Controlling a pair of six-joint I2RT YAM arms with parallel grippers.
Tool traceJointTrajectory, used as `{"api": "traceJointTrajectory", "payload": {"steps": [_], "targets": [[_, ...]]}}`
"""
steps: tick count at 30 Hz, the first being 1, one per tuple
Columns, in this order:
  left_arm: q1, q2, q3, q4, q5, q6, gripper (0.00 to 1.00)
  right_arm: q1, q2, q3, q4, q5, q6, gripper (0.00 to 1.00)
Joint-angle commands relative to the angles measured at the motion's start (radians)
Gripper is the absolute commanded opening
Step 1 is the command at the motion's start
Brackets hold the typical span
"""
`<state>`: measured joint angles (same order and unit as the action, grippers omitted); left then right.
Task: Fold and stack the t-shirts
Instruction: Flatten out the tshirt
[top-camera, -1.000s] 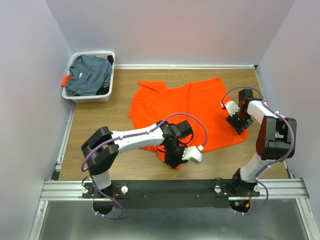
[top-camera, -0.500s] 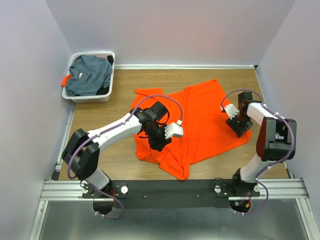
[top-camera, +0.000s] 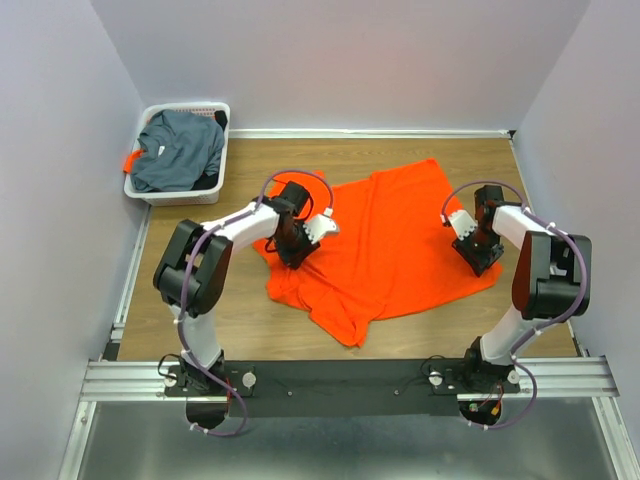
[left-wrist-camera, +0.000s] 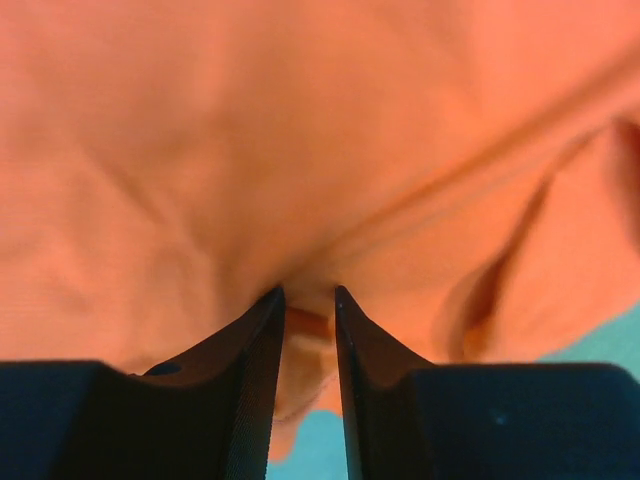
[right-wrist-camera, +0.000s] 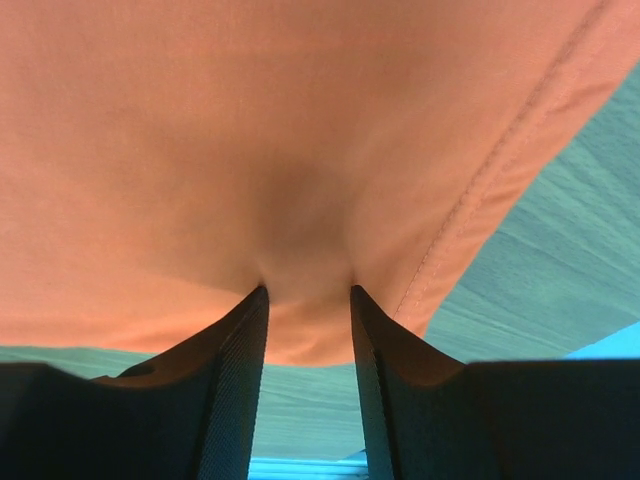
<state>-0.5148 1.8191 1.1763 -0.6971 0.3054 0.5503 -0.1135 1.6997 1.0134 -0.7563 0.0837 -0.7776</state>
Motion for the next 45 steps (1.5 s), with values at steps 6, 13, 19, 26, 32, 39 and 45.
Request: {"api": "traceJointTrajectory", "payload": {"steps": [6, 13, 19, 26, 32, 39, 45], "targets": [[0.156, 0.255, 0.299, 0.035, -0.172, 0.036, 0.34, 0.0, 0.069, 0.08, 0.002, -0.061, 0.099, 0.45], [0.164, 0.028, 0.335, -0.094, -0.019, 0.086, 0.47, 0.003, -0.021, 0.149, -0.075, -0.147, 0.127, 0.45], [0.102, -0.18, 0.122, -0.148, 0.038, 0.079, 0.47, 0.017, -0.069, 0.198, -0.121, -0.194, 0.149, 0.46], [-0.043, -0.201, -0.081, -0.05, 0.026, -0.019, 0.47, 0.038, -0.011, 0.228, -0.121, -0.19, 0.169, 0.45], [-0.105, -0.132, -0.09, 0.025, -0.015, -0.089, 0.47, 0.04, -0.009, 0.222, -0.12, -0.188, 0.167, 0.45], [-0.105, -0.075, -0.075, 0.051, -0.048, -0.095, 0.49, 0.04, -0.014, 0.202, -0.112, -0.187, 0.163, 0.46], [-0.105, -0.049, -0.05, 0.059, -0.054, -0.101, 0.48, 0.04, -0.009, 0.195, -0.107, -0.179, 0.156, 0.46]]}}
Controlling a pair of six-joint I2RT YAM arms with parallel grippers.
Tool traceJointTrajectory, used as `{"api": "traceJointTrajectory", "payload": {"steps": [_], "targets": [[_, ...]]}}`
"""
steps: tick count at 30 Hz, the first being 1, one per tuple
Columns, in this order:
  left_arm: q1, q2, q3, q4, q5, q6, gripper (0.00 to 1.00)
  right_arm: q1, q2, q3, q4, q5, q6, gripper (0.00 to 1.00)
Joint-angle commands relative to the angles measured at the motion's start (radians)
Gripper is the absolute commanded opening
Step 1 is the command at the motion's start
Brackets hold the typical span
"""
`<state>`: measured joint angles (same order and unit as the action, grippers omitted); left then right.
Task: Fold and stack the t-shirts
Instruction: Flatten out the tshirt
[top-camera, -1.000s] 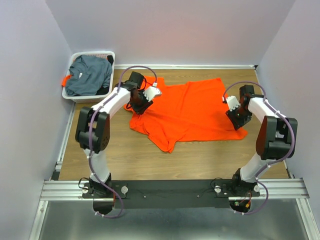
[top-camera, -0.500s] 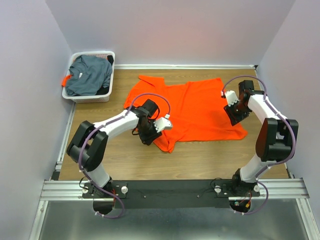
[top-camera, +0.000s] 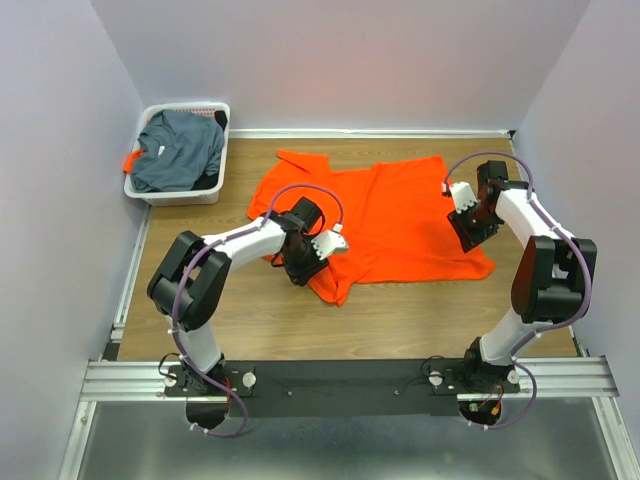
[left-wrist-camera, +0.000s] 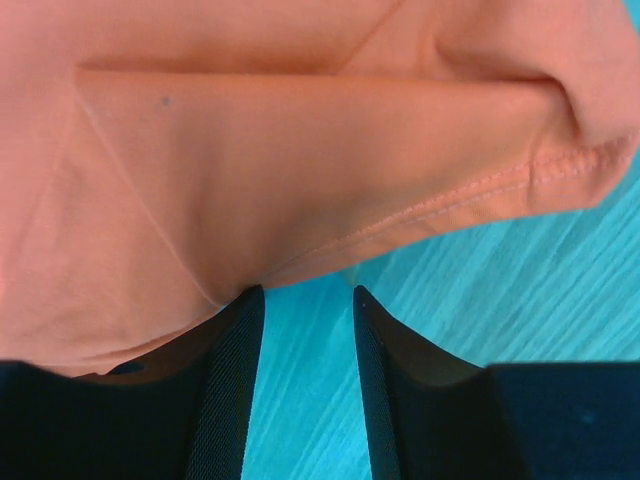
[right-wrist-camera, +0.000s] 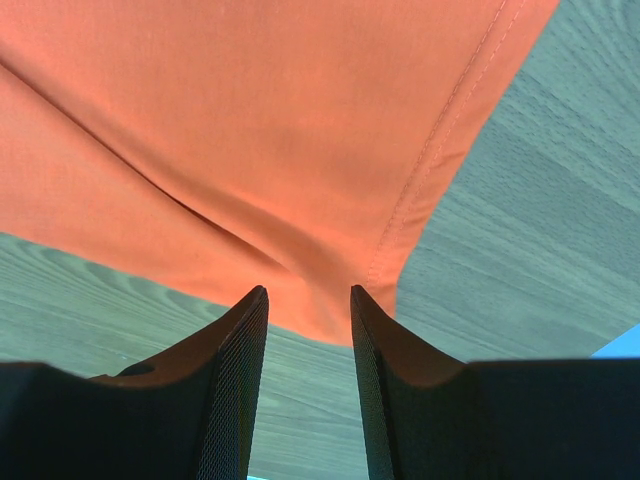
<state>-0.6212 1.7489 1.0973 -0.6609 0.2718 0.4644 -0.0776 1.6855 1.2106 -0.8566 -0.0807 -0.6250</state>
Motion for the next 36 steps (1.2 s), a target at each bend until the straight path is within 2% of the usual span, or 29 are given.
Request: {"api": "traceJointTrajectory", "payload": {"steps": [1, 2, 3, 6, 7, 14, 18, 19, 20, 22, 23, 36], "targets": [[0.0, 0.023, 0.032, 0.021, -0.017, -0.013, 0.44, 0.004, 0.006, -0.002, -0.009, -0.011, 0.002, 0.46], [-0.002, 0.021, 0.032, 0.018, -0.013, -0.01, 0.4, 0.004, 0.006, -0.002, -0.009, -0.011, 0.001, 0.46], [0.0, 0.02, 0.032, 0.008, -0.011, -0.004, 0.27, 0.004, 0.006, -0.002, -0.009, -0.01, 0.001, 0.46], [-0.002, -0.014, 0.033, -0.022, 0.003, 0.009, 0.1, 0.004, 0.006, -0.005, -0.006, -0.01, -0.001, 0.46], [-0.006, -0.04, 0.03, -0.037, 0.001, 0.008, 0.0, 0.004, 0.003, -0.006, -0.005, -0.011, -0.001, 0.46], [-0.043, -0.149, 0.012, -0.141, 0.026, 0.025, 0.0, 0.004, -0.001, -0.014, -0.004, -0.014, -0.002, 0.46], [-0.06, -0.174, -0.013, -0.129, 0.003, -0.004, 0.0, 0.004, -0.01, -0.023, -0.002, -0.016, -0.004, 0.46], [-0.06, -0.16, -0.019, -0.12, -0.018, -0.007, 0.19, 0.004, -0.01, -0.029, -0.002, -0.014, -0.005, 0.46], [-0.06, -0.154, -0.022, -0.109, -0.026, -0.009, 0.29, 0.004, -0.013, -0.032, -0.002, -0.016, -0.005, 0.46], [-0.058, -0.132, -0.028, -0.071, -0.039, -0.02, 0.45, 0.004, -0.015, -0.039, -0.002, -0.014, -0.005, 0.46], [-0.058, -0.121, -0.027, -0.063, -0.04, -0.021, 0.48, 0.004, -0.018, -0.04, -0.002, -0.013, -0.005, 0.46], [-0.012, 0.018, 0.033, 0.046, -0.111, -0.029, 0.5, 0.004, -0.026, -0.066, 0.002, -0.001, -0.021, 0.46]]}}
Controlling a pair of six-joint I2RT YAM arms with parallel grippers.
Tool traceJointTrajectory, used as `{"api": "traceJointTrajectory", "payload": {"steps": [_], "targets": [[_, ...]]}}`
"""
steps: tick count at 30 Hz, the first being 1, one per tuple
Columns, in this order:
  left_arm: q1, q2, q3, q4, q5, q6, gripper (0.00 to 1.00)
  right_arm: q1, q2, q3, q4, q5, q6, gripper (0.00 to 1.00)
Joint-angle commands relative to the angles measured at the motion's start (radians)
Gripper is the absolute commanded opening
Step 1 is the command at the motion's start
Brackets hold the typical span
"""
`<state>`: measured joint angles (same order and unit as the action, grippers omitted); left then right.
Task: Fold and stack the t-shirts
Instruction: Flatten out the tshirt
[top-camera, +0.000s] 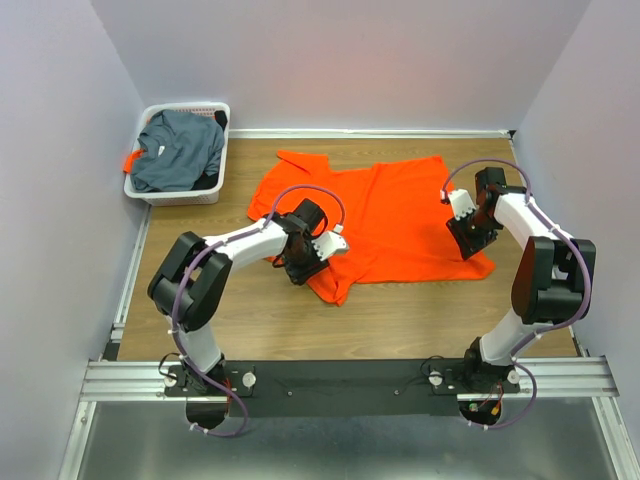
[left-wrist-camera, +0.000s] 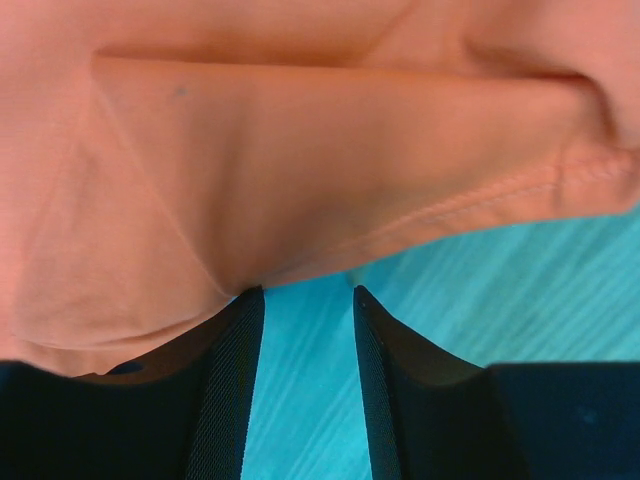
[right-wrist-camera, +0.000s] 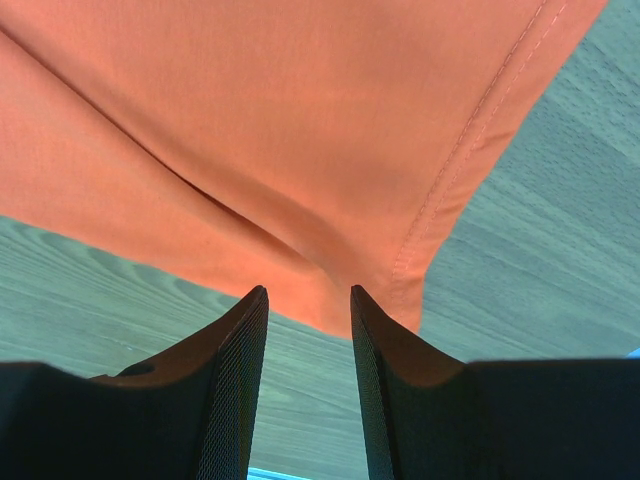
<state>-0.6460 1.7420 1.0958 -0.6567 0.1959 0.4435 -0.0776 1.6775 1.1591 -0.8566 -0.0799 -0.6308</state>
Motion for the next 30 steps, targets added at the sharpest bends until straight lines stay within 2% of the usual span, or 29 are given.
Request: {"api": "traceJointTrajectory", "payload": {"steps": [1, 11, 16, 22, 24, 28, 29, 30], "targets": [[0.016, 0.03, 0.042, 0.045, -0.032, -0.006, 0.5, 0.004, -0.018, -0.015, 0.001, -0.001, -0.015, 0.46], [0.014, 0.064, 0.062, 0.055, 0.0, -0.015, 0.47, 0.004, -0.005, -0.019, 0.008, 0.0, -0.017, 0.46], [0.014, 0.065, 0.07, 0.058, -0.007, -0.023, 0.53, 0.004, -0.01, -0.027, 0.007, 0.0, -0.018, 0.46], [0.008, 0.074, 0.099, 0.055, -0.006, -0.034, 0.55, 0.004, -0.012, -0.033, 0.008, 0.0, -0.018, 0.46], [0.003, 0.077, 0.102, 0.055, -0.004, -0.031, 0.51, 0.004, -0.01, -0.033, 0.008, 0.0, -0.02, 0.46], [-0.012, 0.093, 0.101, 0.057, 0.004, -0.032, 0.35, 0.004, -0.002, -0.035, 0.01, 0.0, -0.018, 0.46], [-0.015, 0.094, 0.098, 0.057, 0.008, -0.031, 0.22, 0.004, -0.004, -0.035, 0.01, 0.002, -0.018, 0.46], [-0.02, 0.091, 0.095, 0.055, 0.01, -0.032, 0.16, 0.004, -0.004, -0.038, 0.011, 0.002, -0.02, 0.46]]}}
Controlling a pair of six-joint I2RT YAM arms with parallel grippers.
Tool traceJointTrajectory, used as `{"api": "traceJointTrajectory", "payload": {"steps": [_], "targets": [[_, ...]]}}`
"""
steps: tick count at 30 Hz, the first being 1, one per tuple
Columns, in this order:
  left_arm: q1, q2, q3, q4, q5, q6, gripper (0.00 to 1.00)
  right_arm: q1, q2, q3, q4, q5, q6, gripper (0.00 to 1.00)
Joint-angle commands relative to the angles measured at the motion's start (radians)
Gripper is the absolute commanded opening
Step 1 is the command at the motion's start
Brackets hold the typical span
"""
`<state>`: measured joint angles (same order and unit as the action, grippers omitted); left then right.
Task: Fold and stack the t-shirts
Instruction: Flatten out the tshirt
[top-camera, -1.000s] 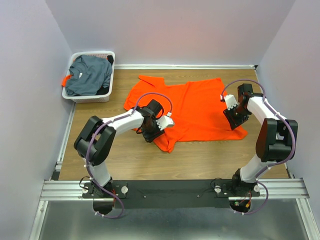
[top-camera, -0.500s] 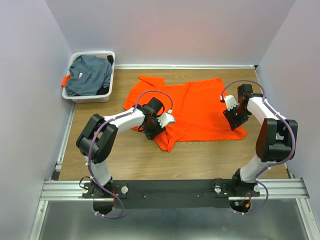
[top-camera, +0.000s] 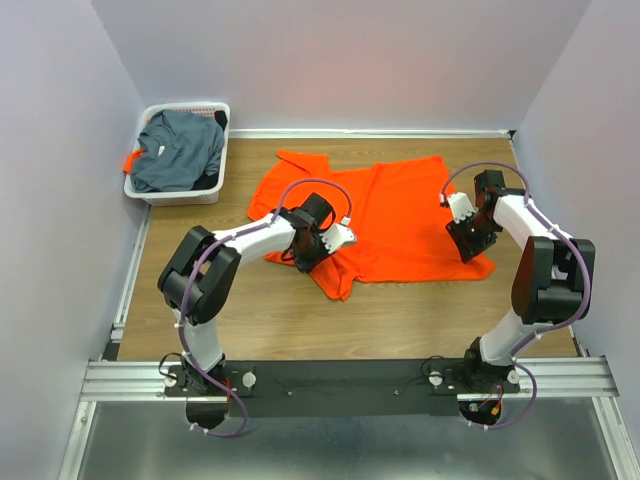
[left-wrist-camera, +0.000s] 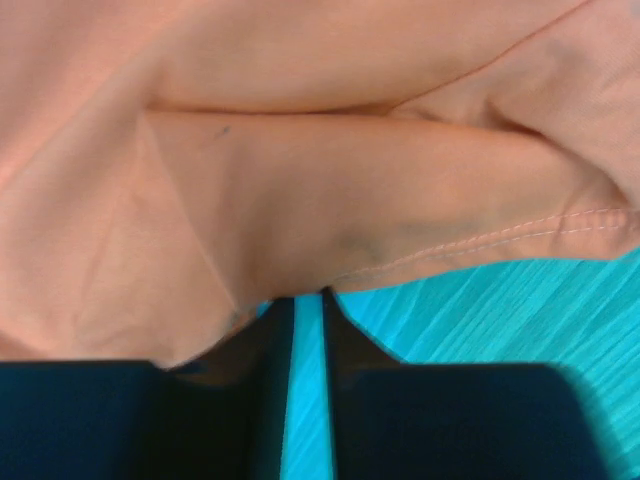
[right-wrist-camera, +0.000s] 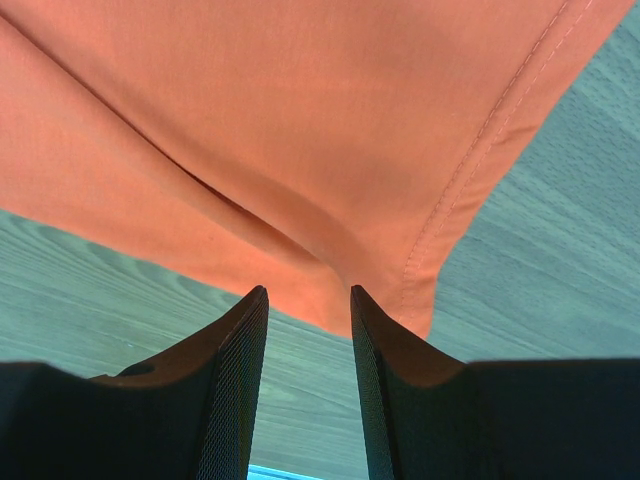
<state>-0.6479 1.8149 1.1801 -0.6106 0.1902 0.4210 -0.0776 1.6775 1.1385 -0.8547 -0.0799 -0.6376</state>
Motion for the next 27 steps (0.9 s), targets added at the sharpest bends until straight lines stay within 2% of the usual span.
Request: {"api": "traceJointTrajectory", "payload": {"steps": [1, 2, 7, 12, 14, 20, 25, 27], "targets": [[-0.019, 0.015, 0.006, -0.001, 0.017, -0.008, 0.03, 0.004, -0.005, -0.019, 0.009, 0.003, -0.013, 0.46], [-0.022, 0.003, -0.002, -0.008, 0.02, -0.007, 0.0, 0.004, -0.005, -0.02, 0.009, 0.006, -0.016, 0.46], [-0.033, -0.084, -0.022, -0.096, 0.041, 0.001, 0.0, 0.004, -0.013, -0.025, 0.011, 0.009, -0.022, 0.46], [-0.101, -0.189, -0.022, -0.211, 0.084, 0.018, 0.0, 0.004, -0.012, -0.022, 0.011, 0.008, -0.022, 0.46], [-0.13, -0.245, -0.039, -0.206, 0.071, 0.004, 0.0, 0.004, -0.015, -0.019, 0.009, 0.011, -0.024, 0.45], [-0.151, -0.23, 0.038, -0.314, 0.103, 0.048, 0.0, 0.004, -0.03, -0.02, 0.009, 0.028, -0.033, 0.45], [-0.265, -0.287, -0.019, -0.359, 0.063, 0.084, 0.0, 0.004, -0.033, -0.02, 0.009, 0.034, -0.037, 0.45], [-0.274, -0.296, -0.053, -0.319, 0.023, 0.061, 0.02, 0.004, -0.025, -0.016, 0.009, 0.026, -0.031, 0.45]]}}
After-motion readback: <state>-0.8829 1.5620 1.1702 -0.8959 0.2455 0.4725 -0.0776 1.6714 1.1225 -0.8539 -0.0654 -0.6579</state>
